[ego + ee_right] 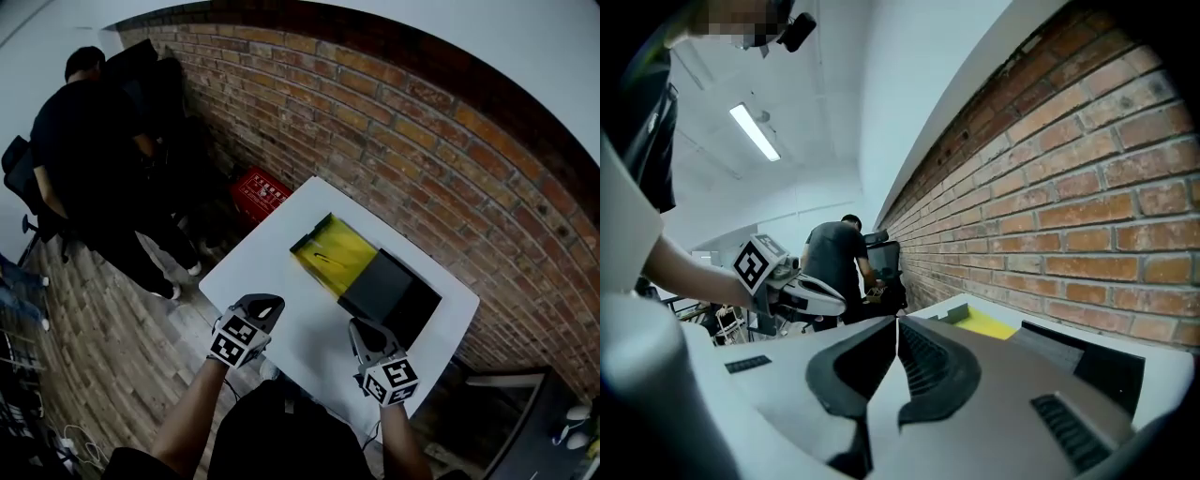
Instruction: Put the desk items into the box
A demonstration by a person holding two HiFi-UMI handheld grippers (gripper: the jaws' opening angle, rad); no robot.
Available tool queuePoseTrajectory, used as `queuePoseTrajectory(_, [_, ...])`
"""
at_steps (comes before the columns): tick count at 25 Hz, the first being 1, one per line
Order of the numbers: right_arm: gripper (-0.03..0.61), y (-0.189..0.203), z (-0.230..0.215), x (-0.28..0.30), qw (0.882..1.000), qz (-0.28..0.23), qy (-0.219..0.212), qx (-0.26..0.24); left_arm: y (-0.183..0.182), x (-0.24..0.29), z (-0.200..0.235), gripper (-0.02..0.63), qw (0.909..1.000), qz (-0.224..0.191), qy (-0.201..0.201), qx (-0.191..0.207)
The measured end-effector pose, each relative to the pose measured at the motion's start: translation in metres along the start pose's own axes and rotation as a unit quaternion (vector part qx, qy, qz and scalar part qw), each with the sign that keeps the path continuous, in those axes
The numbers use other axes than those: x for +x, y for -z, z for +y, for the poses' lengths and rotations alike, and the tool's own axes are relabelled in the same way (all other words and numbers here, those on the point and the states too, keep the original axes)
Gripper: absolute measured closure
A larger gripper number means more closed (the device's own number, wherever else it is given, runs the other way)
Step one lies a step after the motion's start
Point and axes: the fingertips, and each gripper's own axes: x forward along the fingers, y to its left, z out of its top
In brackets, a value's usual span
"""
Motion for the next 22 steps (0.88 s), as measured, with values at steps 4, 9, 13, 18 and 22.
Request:
queuePoseTrajectory(4, [0.555, -0.008, 0.012, -0.015, 1.0, -0.013, 0.01, 0.002, 0.002, -0.029, -0.006, 0.6, 0.9997, -0.022, -0.007, -0.011])
queuePoseTrajectory(9, [0.555, -0.024, 0.02, -0.033, 0.999, -0.033, 0.034, -0.004, -0.005, -0.055, -0.002, 0.6, 0.9982, -0.054, -0.005, -0.026])
queuePoseTrajectory(13, [0.555, -0.037, 0.03, -0.043, 0.997, -0.056, 0.053, 0.004, -0.009, -0.074, 0.0, 0.6, 0.9973, -0.07, 0.0, -0.023])
queuePoseTrajectory(18, [0.555, -0.045, 0.044, -0.054, 0.995, -0.07, 0.073, 0.006, -0.006, -0.087, 0.002, 0.6, 0.9963, -0.081, 0.011, -0.025])
queuePoseTrajectory(22, [0.557, -0.044, 0.049, -0.065, 0.994, -0.072, 0.088, 0.007, -0.005, -0.091, 0.0, 0.6, 0.9944, -0.099, 0.018, -0.032])
